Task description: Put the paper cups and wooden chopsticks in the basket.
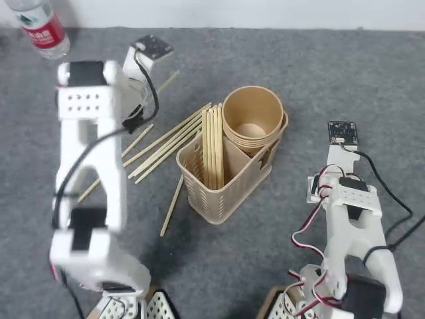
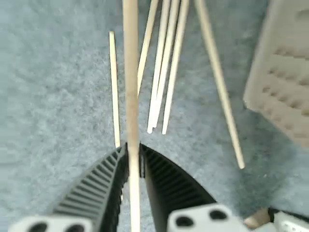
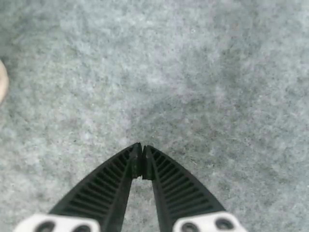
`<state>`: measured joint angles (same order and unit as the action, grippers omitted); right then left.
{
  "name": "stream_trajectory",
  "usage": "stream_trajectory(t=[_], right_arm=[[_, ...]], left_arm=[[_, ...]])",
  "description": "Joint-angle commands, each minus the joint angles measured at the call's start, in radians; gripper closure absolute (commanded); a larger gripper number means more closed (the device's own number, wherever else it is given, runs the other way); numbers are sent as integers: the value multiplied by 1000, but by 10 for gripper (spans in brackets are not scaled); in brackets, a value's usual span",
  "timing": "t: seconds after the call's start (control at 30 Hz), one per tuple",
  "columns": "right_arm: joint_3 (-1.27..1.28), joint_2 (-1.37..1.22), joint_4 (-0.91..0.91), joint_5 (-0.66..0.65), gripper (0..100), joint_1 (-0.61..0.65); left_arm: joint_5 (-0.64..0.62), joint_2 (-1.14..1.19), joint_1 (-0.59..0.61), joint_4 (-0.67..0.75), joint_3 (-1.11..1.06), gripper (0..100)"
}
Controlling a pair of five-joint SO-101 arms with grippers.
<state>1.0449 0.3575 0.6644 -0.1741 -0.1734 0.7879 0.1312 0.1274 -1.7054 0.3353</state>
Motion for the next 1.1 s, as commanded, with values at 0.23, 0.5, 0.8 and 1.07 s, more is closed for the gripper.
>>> stream_trajectory(t=[0.23,0.5,0.8,1.07], right_arm=[[-2,31,-16,-12,991,7],[-2,31,-16,-12,991,7],[-2,31,-16,-12,991,7],[-2,31,-16,-12,991,4]], left_arm=[[-628,-646,-133,284,-291,990],[-755,-1137,-459,499,-565,990],[-761,-1556,-430,1129,-1236,988],[-1025,-1596,-431,1455,-1541,988]])
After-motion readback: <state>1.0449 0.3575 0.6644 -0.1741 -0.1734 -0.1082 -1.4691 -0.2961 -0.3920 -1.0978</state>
